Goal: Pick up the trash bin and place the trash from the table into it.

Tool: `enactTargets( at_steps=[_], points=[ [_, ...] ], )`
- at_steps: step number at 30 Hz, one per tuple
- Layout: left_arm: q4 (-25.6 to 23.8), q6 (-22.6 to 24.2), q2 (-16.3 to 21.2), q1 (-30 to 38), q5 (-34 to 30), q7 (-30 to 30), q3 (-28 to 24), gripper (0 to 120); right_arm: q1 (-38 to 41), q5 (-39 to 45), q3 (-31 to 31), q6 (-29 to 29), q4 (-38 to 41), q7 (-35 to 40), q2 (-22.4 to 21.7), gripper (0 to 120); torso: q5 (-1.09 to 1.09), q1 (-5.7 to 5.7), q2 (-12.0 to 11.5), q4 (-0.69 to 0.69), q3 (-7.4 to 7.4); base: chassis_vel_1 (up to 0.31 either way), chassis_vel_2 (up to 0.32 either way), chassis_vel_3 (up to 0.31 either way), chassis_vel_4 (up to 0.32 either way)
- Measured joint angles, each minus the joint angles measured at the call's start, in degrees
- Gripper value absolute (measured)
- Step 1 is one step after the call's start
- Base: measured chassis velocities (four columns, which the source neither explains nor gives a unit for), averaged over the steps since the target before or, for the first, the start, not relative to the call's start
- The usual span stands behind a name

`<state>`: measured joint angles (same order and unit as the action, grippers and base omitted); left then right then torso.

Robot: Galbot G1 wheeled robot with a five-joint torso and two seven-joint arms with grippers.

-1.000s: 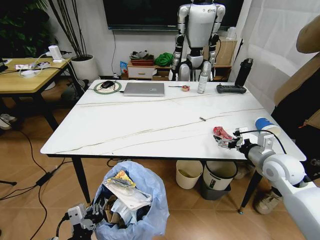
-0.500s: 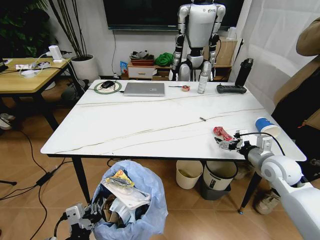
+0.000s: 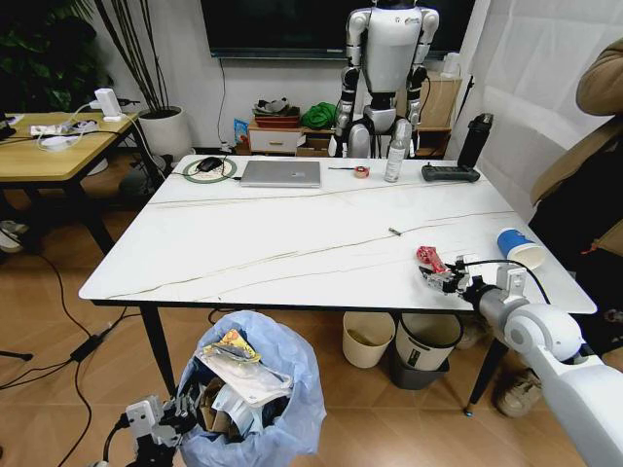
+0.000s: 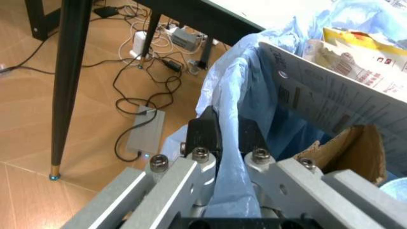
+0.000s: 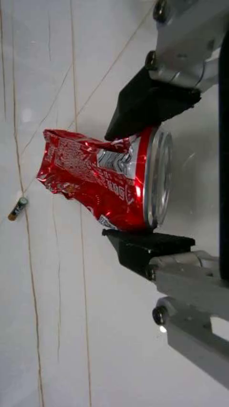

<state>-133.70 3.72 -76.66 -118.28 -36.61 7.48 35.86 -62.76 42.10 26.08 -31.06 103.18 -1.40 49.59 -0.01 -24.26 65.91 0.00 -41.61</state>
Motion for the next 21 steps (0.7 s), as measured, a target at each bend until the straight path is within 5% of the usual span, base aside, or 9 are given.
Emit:
enactTargets(
  at_steps=[9, 21],
  points=[
    [-0.18, 0.00, 0.01, -0.08, -0.01, 0.00, 0.16, 0, -0.74, -1.07, 0.41, 0.48, 0.50, -0.51, -0.02, 47, 0.00, 0.00, 0.00, 0.00, 0.01, 0.000, 0.000, 0.000, 0.000],
    [-0.14, 0.00, -0.28, -0.09, -0.55, -0.02, 0.84, 0, -1.71, 13.02, -3.26, 11.03, 13.73, -6.87, -0.92, 47, 0.00, -0.01, 0.00, -0.01, 0.00, 0.000, 0.000, 0.000, 0.000]
  ],
)
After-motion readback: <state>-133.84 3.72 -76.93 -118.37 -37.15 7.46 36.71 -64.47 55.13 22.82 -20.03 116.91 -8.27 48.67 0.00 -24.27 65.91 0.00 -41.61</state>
